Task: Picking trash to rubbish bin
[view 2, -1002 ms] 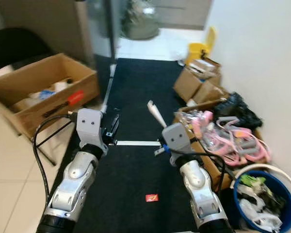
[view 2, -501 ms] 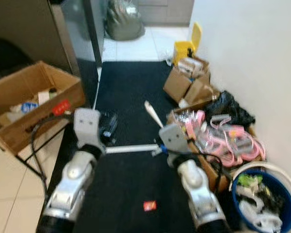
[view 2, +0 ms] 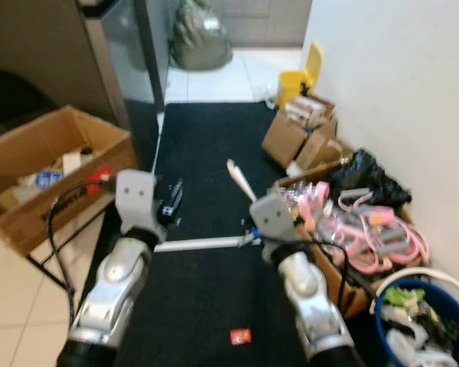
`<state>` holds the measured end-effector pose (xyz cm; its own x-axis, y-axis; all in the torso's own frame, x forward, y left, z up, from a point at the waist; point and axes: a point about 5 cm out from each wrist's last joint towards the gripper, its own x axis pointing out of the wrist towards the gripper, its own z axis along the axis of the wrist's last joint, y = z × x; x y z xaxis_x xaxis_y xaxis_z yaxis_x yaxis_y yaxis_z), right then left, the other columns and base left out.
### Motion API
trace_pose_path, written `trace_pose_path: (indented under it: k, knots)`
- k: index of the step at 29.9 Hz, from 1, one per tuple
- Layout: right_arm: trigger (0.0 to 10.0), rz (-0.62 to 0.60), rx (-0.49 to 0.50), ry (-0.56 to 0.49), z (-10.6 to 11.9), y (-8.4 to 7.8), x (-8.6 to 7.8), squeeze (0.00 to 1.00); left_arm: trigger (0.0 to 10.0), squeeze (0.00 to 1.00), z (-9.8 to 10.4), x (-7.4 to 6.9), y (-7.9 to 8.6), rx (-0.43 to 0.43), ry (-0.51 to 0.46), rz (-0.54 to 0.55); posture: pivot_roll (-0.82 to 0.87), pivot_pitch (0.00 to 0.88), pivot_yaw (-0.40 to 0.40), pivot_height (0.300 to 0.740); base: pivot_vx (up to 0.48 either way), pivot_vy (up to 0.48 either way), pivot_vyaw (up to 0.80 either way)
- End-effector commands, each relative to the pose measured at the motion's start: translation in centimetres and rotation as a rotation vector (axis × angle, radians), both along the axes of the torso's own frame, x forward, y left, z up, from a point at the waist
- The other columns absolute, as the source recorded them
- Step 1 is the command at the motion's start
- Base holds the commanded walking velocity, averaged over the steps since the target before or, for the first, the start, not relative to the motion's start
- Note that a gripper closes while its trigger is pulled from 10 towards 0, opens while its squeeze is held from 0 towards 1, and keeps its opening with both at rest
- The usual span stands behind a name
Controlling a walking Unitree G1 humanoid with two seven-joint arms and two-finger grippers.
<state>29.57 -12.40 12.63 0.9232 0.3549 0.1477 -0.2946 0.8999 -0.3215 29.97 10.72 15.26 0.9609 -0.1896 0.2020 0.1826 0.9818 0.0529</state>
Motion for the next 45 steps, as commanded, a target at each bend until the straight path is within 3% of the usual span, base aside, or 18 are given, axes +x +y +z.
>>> trace_pose_path:
  k: [1, 45]
  knots:
    - [10.0, -0.007, 0.011, 0.026, -0.40, 0.25, -0.10, 0.00, 10.0, 0.00, -0.57, -0.18, 0.33, 0.004, 0.022, 0.015, -0.01, 0.103, -0.041, 0.740, 0.300, 0.000, 0.00]
    - [10.0, -0.028, -0.039, 0.011, -0.50, 0.21, -0.18, 0.00, 10.0, 0.00, -0.67, -0.15, 0.29, 0.007, 0.030, 0.011, -0.01, 0.122, -0.037, 0.740, 0.302, 0.000, 0.00]
